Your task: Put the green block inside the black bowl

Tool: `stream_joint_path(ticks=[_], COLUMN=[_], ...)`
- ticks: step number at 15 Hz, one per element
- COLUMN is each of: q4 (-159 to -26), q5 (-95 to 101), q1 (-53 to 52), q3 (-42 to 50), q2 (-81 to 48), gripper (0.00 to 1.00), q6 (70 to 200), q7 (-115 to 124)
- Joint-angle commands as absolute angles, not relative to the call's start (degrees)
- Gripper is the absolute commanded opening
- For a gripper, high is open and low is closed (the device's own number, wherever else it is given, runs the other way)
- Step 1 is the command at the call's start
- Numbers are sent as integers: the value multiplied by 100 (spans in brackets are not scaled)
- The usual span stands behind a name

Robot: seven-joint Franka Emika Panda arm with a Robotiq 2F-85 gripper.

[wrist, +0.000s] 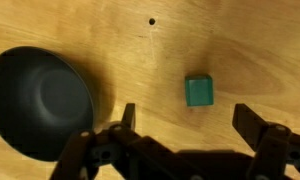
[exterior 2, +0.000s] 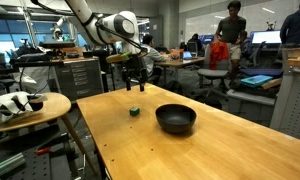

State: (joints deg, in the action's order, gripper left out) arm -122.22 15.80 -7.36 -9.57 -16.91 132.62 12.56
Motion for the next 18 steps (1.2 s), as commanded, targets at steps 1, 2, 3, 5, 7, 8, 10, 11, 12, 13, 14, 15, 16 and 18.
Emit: stream_joint_path(ticks=[1,2,3,5,7,8,10,11,12,13,14,15,16,18], q4=[-11894,-11872,-11852,-11814,-11778,-11764,-11747,-11734,-11718,-11709,-11701,-11694,-11683,-11666], q5=[1458,1422,1370,1324,1272,1248,1235,1219,1224,1230,1211,1194,1170,1131], q1=[-918,-941,-958,-1007,-1045,-1056,-1062,-1054,-1059,-1063,-1055,-1046,-1038,-1035], q3=[-807,-816,-833,-839,-833,-829,-808,-799,-779,-758,-748,-737,-730,-709], q2=[-2140,-2215,-2277,-2398,-2520,-2571,-2685,-2751,-2815,-2892,-2965,-3038,-3101,-3214], gripper=[100,100,100,100,100,100,100,100,100,100,100,100,100,100], q6=[13361,13370,13382,13445,13525,13553,13639,13672,13685,13734,13778,13819,13843,13882], q7=[1021,979,929,867,826,800,767,754,757,748,728,704,675,606])
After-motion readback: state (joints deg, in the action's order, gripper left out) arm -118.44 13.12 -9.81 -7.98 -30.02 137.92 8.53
